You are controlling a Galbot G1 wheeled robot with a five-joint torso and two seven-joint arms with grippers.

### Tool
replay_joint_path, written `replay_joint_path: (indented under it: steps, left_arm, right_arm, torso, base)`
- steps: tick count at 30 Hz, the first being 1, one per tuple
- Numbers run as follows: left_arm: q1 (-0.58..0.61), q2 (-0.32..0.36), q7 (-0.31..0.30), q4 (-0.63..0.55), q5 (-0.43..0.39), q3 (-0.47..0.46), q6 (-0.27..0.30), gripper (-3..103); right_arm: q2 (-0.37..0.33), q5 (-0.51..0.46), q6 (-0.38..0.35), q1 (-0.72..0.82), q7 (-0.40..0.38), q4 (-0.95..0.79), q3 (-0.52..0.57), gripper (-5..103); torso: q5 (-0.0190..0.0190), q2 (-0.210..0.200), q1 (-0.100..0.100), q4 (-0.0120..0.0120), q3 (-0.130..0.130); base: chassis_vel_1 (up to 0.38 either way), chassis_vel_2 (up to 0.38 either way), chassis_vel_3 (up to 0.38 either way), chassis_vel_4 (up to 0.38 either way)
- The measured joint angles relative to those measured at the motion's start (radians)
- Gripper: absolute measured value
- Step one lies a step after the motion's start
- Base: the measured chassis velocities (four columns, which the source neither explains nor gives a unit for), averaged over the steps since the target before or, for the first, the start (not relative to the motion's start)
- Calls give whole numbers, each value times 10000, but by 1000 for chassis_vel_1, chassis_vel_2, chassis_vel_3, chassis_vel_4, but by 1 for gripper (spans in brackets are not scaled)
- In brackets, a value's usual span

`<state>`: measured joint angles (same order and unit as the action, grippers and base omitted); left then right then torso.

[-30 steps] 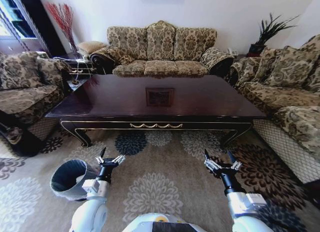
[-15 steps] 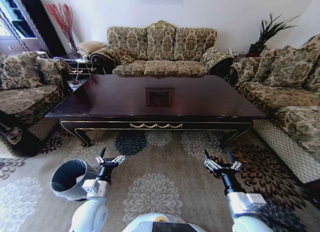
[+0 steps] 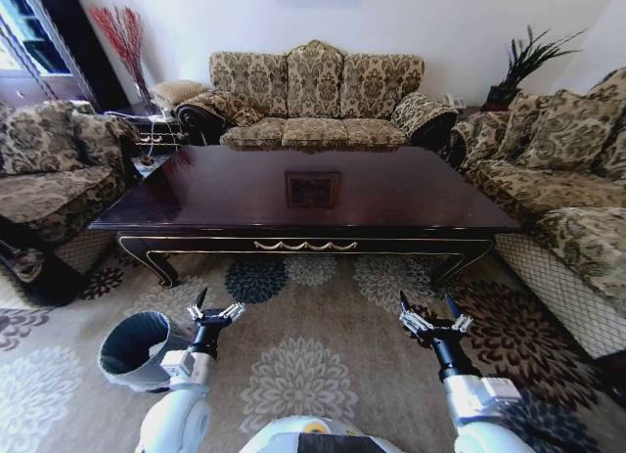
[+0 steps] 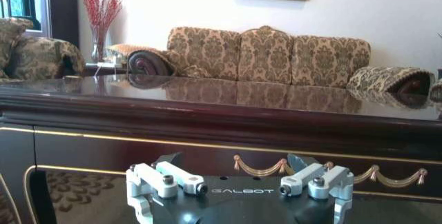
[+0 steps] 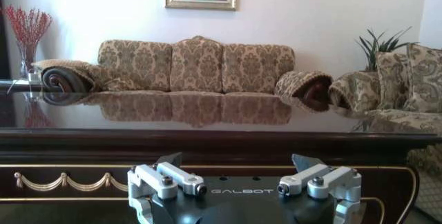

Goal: Move to the front of the table and place the trash on the table into the trash bin.

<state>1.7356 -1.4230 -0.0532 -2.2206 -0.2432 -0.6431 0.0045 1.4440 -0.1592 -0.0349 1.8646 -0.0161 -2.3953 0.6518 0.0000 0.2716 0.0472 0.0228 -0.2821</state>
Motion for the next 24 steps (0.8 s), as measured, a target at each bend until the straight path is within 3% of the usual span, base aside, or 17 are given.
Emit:
replay_joint_path:
  steps: [24]
  left_arm:
    - [1, -1, 0, 0, 1, 0, 0, 100]
  right_arm:
    - [0, 0, 0, 0, 0, 1, 0, 100]
  torso:
    - [0, 3, 1, 0, -2]
  base:
    - [0, 0, 0, 0]
